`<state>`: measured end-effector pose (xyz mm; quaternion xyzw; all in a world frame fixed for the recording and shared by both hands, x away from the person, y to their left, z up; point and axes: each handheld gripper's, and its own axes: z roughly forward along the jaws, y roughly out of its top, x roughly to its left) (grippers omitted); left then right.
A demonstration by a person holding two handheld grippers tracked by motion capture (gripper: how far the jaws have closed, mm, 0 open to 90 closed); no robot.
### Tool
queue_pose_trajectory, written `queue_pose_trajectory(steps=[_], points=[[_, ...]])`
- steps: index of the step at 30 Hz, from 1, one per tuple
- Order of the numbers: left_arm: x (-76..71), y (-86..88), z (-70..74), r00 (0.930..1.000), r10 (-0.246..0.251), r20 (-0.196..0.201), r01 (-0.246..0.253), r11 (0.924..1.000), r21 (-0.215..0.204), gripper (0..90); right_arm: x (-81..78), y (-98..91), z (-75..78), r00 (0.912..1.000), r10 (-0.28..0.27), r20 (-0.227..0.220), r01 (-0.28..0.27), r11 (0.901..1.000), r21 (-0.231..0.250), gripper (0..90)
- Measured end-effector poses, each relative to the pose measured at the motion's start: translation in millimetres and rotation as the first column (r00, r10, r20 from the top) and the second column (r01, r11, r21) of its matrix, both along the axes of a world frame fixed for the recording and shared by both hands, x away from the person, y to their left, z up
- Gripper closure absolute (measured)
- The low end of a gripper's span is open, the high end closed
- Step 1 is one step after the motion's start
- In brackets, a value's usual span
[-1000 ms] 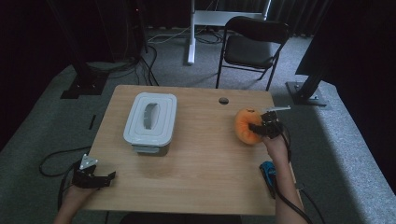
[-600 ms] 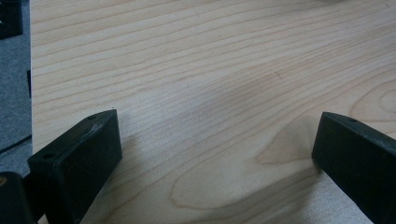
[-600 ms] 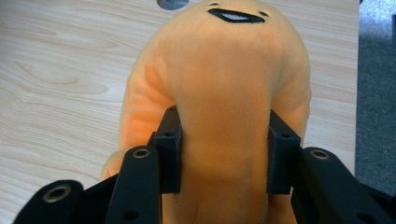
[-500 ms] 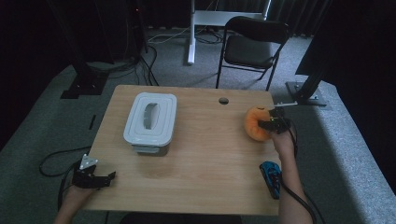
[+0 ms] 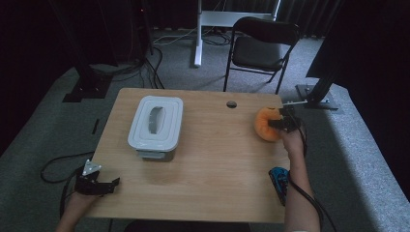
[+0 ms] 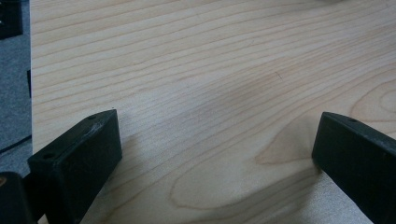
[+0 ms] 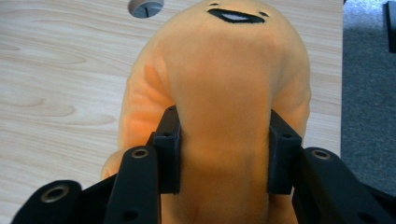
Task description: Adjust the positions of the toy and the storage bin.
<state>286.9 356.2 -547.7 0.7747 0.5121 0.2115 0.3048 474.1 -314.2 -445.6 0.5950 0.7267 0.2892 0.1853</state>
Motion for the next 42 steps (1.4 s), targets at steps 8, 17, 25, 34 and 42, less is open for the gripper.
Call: queue_pose_trajectory(steps=[8,17,25,34,42], points=[[0.0,0.0,0.0,1.0,0.0,0.0,0.0,1.0,0.0,1.8,4.8,-2.3,-17.3,0.9985,-0.007,-0.054,0.008,0.9999,0.007,52.0],[0.0,0.0,0.0,1.0,0.0,0.0,0.0,1.0,0.0,1.8,-1.0,-10.4,-18.2,0.9987,-0.014,-0.05,0.017,0.9979,0.063,31.8],[0.0,0.0,0.0,1.0,0.0,0.0,0.0,1.0,0.0,1.8,-6.4,-11.7,-16.7,0.9992,-0.021,-0.034,0.023,0.9977,0.063,23.0],[-0.1,-1.3,-0.1,0.9999,0.011,0.001,-0.011,0.9999,-0.004,1.7,-16.7,-6.9,-10.5,0.9998,-0.019,0.004,0.019,0.9995,0.023,13.5],[1.6,0.3,1.1,0.9996,0.029,-0.006,-0.029,0.9991,-0.03,1.6,-28.3,2.6,-7.1,0.9985,0.001,0.055,-0.001,1.0,0.0,13.1]])
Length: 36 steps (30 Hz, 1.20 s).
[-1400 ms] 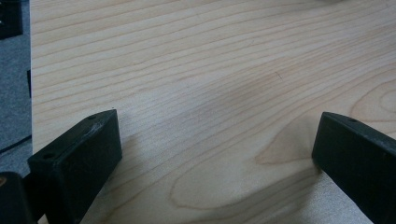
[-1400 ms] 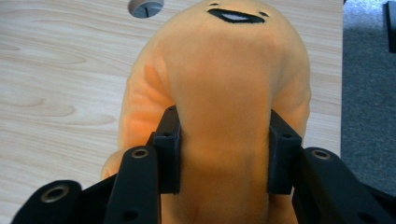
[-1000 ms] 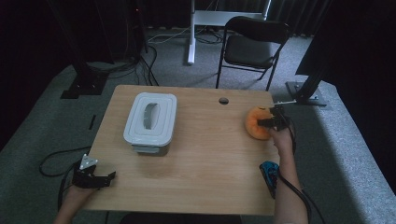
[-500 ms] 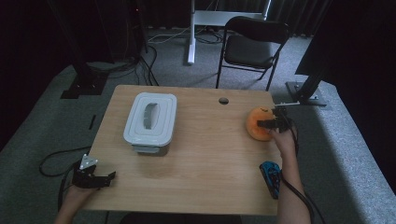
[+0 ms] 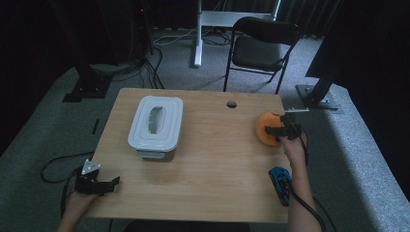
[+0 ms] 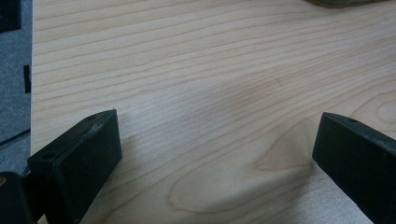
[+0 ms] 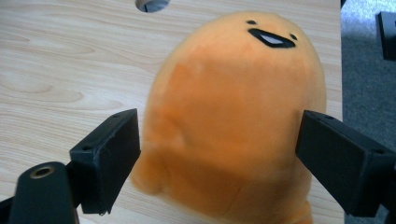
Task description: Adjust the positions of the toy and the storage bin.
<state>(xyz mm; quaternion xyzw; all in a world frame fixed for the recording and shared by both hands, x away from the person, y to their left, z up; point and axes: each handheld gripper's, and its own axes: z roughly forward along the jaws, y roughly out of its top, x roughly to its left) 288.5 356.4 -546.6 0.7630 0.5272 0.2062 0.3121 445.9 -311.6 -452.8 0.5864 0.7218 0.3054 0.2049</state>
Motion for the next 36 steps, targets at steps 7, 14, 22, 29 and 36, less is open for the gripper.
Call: queue_pose_trajectory(steps=[7,14,22,29,36], points=[[7.1,-2.3,6.0,0.9996,-0.007,0.029,0.006,0.9996,0.028,1.7,-9.4,6.8,6.7,0.9982,0.0,0.06,-0.001,0.9997,0.024,13.2],[16.0,-4.7,8.3,0.9993,-0.014,0.035,0.013,0.9995,0.027,1.7,-15.5,14.6,15.6,0.9951,0.023,0.096,-0.025,0.9995,0.018,13.2],[29.9,-6.8,8.1,0.9978,-0.049,0.045,0.049,0.9987,-0.012,1.7,-23.0,40.6,23.4,0.9845,0.108,0.139,-0.114,0.9928,0.037,13.3],[44.8,-14.0,8.7,0.9977,-0.05,0.045,0.05,0.9987,-0.002,1.7,-24.3,77.3,16.1,0.9717,0.192,0.138,-0.198,0.9796,0.033,13.3],[60.3,-21.2,11.4,0.9972,-0.056,0.05,0.057,0.9984,-0.008,1.7,-21.7,113.1,-3.2,0.956,0.262,0.133,-0.271,0.9606,0.061,13.3]])
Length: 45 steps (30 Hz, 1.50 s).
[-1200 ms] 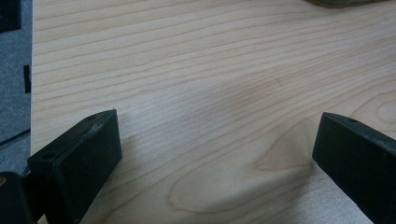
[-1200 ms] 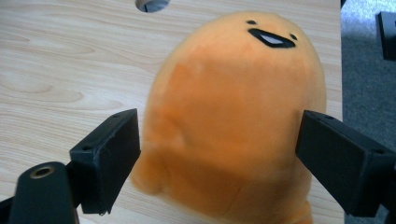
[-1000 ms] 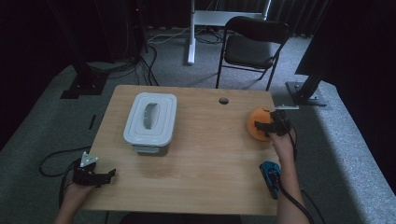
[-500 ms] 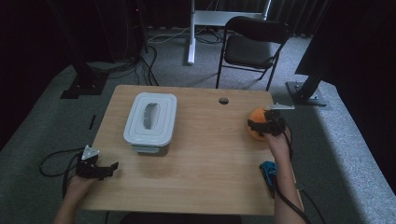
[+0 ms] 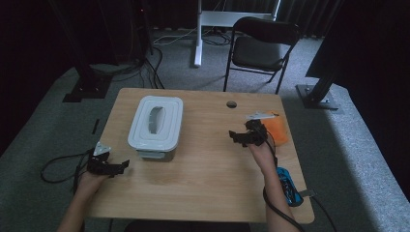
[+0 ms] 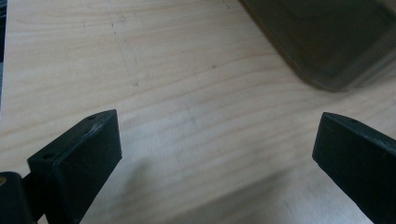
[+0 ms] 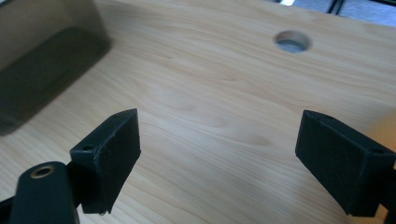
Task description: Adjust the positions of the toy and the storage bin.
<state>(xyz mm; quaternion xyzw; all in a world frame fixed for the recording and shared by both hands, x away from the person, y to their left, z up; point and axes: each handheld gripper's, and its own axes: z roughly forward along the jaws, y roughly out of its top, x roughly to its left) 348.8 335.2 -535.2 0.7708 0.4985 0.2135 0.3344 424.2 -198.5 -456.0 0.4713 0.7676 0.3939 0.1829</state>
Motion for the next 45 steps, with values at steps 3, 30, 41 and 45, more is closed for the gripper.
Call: queue_pose_trajectory(steps=[3,30,41,45], points=[[7.9,-2.0,1.4,1.0,0.005,0.003,-0.005,1.0,-0.003,1.7,1.5,17.1,-6.3,0.9993,0.037,0.0,-0.037,0.9992,0.012,13.3],[60.4,-14.3,12.9,0.9997,0.021,0.01,-0.02,0.9995,-0.025,1.7,20.0,105.1,-56.1,0.9855,0.162,-0.05,-0.161,0.9865,0.033,13.4],[71.7,-18.1,17.2,0.9998,0.008,0.02,-0.007,0.9991,-0.042,1.7,31.7,135.0,-62.1,0.982,0.175,-0.07,-0.174,0.9845,0.023,13.4],[71.8,-19.0,15.9,0.9997,0.013,0.019,-0.012,0.9986,-0.051,1.7,34.2,149.1,-64.8,0.977,0.196,-0.084,-0.195,0.9806,0.017,13.3]])
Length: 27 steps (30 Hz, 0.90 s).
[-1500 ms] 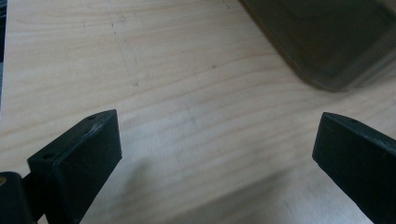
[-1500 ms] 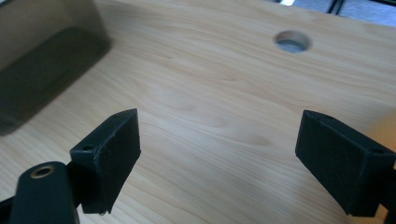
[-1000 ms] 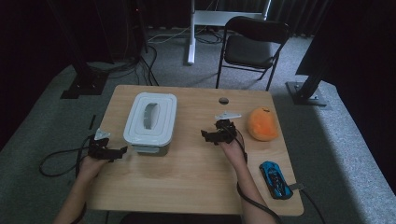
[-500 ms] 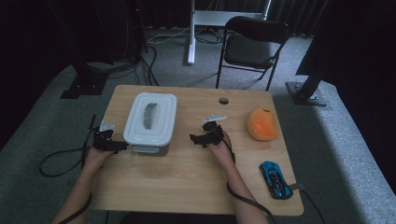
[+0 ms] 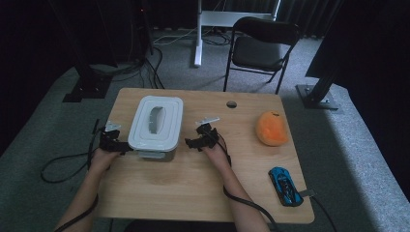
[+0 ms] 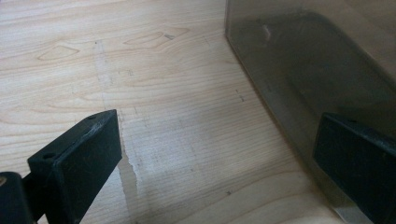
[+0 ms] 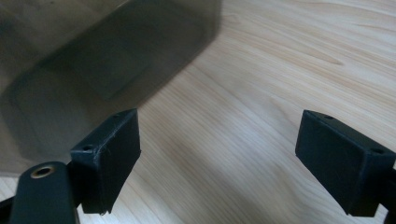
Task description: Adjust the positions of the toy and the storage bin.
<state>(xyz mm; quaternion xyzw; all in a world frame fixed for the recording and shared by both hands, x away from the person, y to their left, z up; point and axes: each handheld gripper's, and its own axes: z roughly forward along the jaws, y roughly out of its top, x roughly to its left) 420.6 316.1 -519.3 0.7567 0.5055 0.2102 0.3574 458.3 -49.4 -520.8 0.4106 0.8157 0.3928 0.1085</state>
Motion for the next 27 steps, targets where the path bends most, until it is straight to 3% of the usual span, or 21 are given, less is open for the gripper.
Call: queue_pose_trajectory(steps=[8,10,17,27], points=[[3.8,-2.7,-1.0,1.0,-0.004,-0.009,0.004,1.0,0.003,1.7,3.0,22.2,0.7,0.9996,0.027,-0.001,-0.027,0.9995,-0.015,13.6],[5.1,-2.8,-0.7,0.9999,0.0,-0.011,0.0,1.0,0.003,1.7,4.3,24.2,2.2,0.9997,0.019,0.011,-0.019,0.9991,-0.038,13.7],[4.9,-6.2,1.1,0.9999,-0.006,-0.012,0.006,0.9999,0.01,2.4,5.6,22.0,2.7,0.9999,0.015,-0.002,-0.015,0.9995,-0.027,13.9],[3.4,-23.8,4.6,0.9991,-0.041,-0.004,0.042,0.9977,0.053,2.4,1.4,9.2,5.7,0.9995,0.019,0.023,-0.018,0.9992,-0.034,15.3]])
